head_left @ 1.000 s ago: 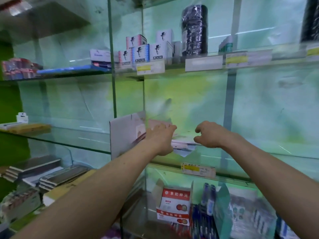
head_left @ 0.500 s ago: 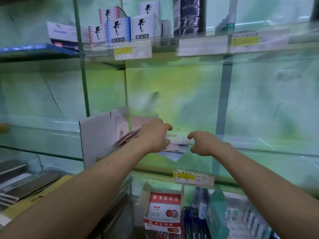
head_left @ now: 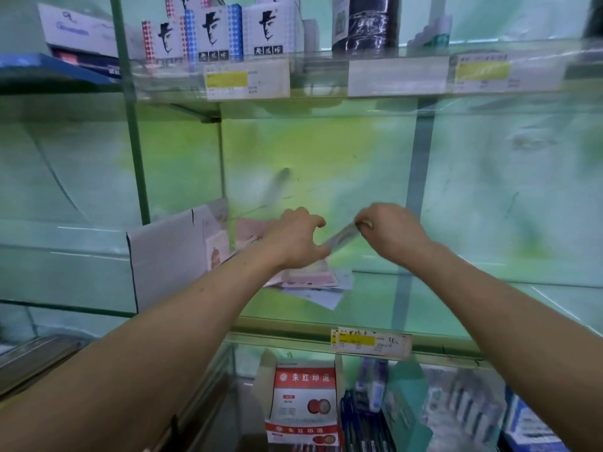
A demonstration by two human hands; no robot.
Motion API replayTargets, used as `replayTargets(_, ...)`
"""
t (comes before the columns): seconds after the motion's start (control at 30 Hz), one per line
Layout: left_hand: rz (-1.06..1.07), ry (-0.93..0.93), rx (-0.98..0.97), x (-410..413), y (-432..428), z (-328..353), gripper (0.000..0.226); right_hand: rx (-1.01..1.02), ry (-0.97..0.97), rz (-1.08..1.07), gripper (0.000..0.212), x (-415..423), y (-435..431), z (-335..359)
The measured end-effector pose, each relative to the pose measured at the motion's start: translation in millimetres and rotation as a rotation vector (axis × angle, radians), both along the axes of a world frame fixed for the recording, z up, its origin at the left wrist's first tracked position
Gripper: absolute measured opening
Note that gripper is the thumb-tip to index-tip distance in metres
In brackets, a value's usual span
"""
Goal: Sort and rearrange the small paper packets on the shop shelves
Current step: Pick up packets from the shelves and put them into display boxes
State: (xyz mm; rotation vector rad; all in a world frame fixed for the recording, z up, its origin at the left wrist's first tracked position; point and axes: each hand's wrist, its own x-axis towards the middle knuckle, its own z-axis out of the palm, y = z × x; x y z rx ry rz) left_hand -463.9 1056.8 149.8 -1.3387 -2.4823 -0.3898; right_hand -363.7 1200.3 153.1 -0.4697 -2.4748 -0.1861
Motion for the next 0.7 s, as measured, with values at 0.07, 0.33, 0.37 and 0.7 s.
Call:
replayTargets(0.07, 0.022, 0.039, 0.033, 1.0, 6.3, 2.5, 0.036, -0.021, 0.097, 0.09, 0.023, 6.1, -7.4, 17.2)
replayTargets(0.33, -0.016, -0.347, 0.502, -11.7, 7.8, -5.4, 0.035, -0.403, 0.092, -0.051, 0.048, -3.6, -14.3, 7.3)
replayTargets(0.37, -0.017, -0.396, 0.541, -14.1, 6.3, -6.0, 0.031, -0.414, 0.0, -0.079, 0.043, -5.6, -13.8, 1.6)
replayTargets(0.7, -0.073, -0.611, 0.621, -15.7, -2.4, -10.6, 0.01, -0.68, -0.313, -0.128, 0.027, -25.1, -27.3, -34.6)
